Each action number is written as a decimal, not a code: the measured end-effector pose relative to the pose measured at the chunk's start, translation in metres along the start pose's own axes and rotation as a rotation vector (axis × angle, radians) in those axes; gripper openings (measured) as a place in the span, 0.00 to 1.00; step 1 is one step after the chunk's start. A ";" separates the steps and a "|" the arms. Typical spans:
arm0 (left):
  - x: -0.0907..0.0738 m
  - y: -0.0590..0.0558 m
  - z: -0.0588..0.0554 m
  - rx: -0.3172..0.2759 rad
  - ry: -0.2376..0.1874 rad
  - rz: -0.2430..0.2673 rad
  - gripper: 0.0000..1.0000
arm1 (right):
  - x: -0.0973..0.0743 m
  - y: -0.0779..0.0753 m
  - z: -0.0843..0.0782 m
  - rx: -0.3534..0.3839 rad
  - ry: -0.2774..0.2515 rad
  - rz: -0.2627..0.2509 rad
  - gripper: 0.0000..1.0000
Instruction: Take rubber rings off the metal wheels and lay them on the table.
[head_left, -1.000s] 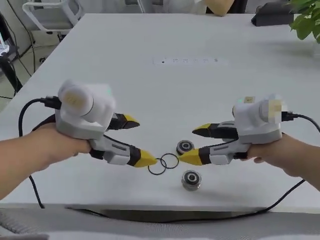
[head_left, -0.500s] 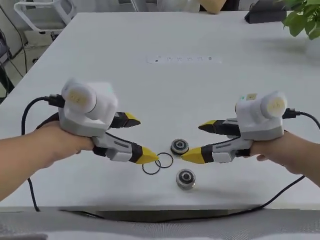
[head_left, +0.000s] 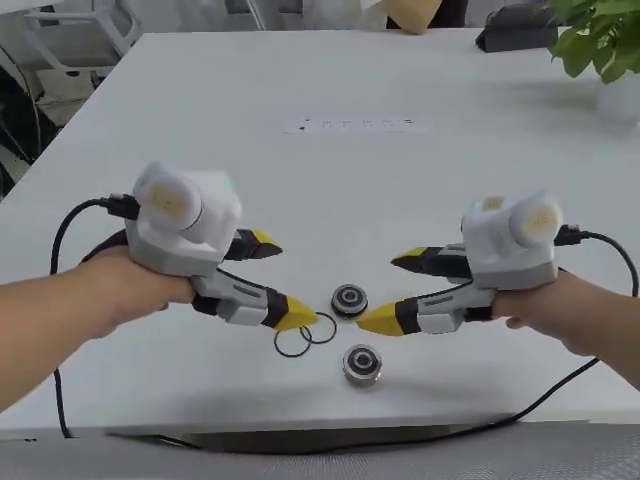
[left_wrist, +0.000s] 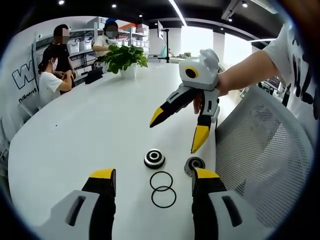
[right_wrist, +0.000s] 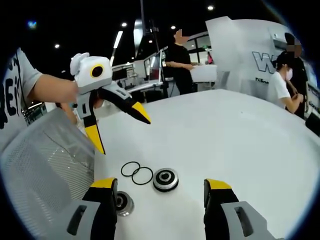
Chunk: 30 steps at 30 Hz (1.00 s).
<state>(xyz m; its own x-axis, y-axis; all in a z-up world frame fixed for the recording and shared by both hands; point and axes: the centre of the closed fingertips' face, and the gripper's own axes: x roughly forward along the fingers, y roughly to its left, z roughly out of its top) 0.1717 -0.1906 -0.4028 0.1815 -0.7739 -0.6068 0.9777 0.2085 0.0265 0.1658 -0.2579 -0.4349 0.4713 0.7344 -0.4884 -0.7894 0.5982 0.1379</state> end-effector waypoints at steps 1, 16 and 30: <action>0.001 0.000 0.000 0.000 0.000 -0.001 0.59 | 0.000 -0.001 -0.002 0.001 0.003 -0.001 0.69; 0.012 0.003 0.001 0.001 0.006 -0.006 0.58 | 0.003 -0.004 -0.007 -0.012 0.024 -0.015 0.68; 0.021 0.002 0.001 -0.003 0.010 -0.011 0.54 | 0.008 0.000 -0.010 -0.027 0.038 -0.012 0.66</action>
<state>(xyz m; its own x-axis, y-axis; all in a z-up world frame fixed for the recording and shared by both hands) 0.1777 -0.2073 -0.4149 0.1692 -0.7705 -0.6146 0.9794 0.2014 0.0172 0.1660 -0.2550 -0.4476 0.4663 0.7141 -0.5222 -0.7942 0.5979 0.1084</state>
